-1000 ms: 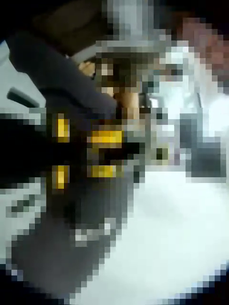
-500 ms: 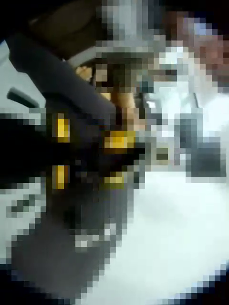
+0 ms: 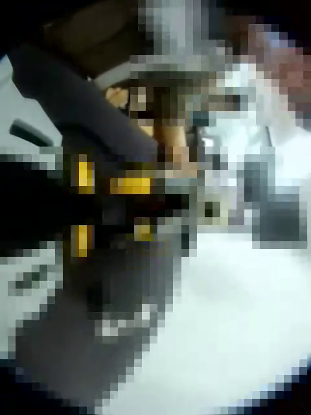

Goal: Pick up three earphones and place each one into its charging case using tactile feedback, ensure that each earphone is properly inserted and securely positioned inside the case.

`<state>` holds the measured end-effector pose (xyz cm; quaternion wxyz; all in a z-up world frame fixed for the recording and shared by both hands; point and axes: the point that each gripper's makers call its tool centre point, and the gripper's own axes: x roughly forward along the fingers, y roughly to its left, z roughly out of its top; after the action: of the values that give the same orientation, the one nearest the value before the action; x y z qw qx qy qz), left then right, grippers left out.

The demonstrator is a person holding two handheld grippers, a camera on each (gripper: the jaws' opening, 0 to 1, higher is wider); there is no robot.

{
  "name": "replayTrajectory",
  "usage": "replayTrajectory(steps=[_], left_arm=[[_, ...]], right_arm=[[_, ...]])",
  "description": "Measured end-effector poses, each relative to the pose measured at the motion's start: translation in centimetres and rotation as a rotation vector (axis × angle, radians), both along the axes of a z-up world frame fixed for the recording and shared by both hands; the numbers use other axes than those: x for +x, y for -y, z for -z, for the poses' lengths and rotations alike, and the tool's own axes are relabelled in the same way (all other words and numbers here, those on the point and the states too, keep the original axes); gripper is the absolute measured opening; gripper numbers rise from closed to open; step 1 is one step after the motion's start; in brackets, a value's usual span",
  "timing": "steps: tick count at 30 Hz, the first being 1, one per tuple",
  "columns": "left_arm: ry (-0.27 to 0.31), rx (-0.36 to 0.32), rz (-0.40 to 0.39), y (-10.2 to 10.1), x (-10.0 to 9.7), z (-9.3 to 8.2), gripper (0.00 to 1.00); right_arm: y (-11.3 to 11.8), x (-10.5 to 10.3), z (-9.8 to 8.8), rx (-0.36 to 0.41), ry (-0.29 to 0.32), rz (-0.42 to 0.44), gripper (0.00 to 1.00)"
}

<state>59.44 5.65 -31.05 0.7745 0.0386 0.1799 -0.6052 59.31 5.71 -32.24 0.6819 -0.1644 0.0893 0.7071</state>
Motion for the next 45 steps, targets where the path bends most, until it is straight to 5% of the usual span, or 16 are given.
replayTrajectory(steps=[10,14,18,20,21,24,31,35,45], left_arm=[[0.026,0.018,0.012,0.3,-0.1,0.3,0.15],[0.018,0.021,0.021,0.0,-0.1,0.2,0.14],[0.055,0.036,0.026,-0.1,-0.2,0.1,0.14],[0.078,0.047,0.027,0.0,-0.2,0.1,0.14],[0.088,0.05,0.025,-0.1,0.0,0.1,0.14],[0.095,0.05,0.022,-0.2,0.2,0.1,0.14],[0.098,0.051,0.01,-0.2,0.6,0.1,0.14],[0.099,0.058,0.008,-0.3,0.7,0.2,0.14],[0.127,0.069,0.011,0.0,0.8,0.2,0.14]], right_arm=[[-0.2,0.0,0.0,0.002,-0.019,0.007,0.19],[2.0,0.4,-1.2,0.0,-0.02,0.012,0.26],[3.7,2.9,-6.8,0.257,-0.127,0.126,0.24],[4.5,5.9,-8.2,0.318,-0.221,0.292,0.22],[5.2,8.2,-7.5,0.269,-0.266,0.44,0.2],[4.9,9.9,-6.0,0.164,-0.262,0.576,0.18],[1.4,10.1,-2.3,-0.028,-0.338,0.639,0.18],[0.5,9.9,-0.6,-0.075,-0.401,0.67,0.18],[0.3,11.3,0.0,-0.047,-0.408,0.762,0.15]])
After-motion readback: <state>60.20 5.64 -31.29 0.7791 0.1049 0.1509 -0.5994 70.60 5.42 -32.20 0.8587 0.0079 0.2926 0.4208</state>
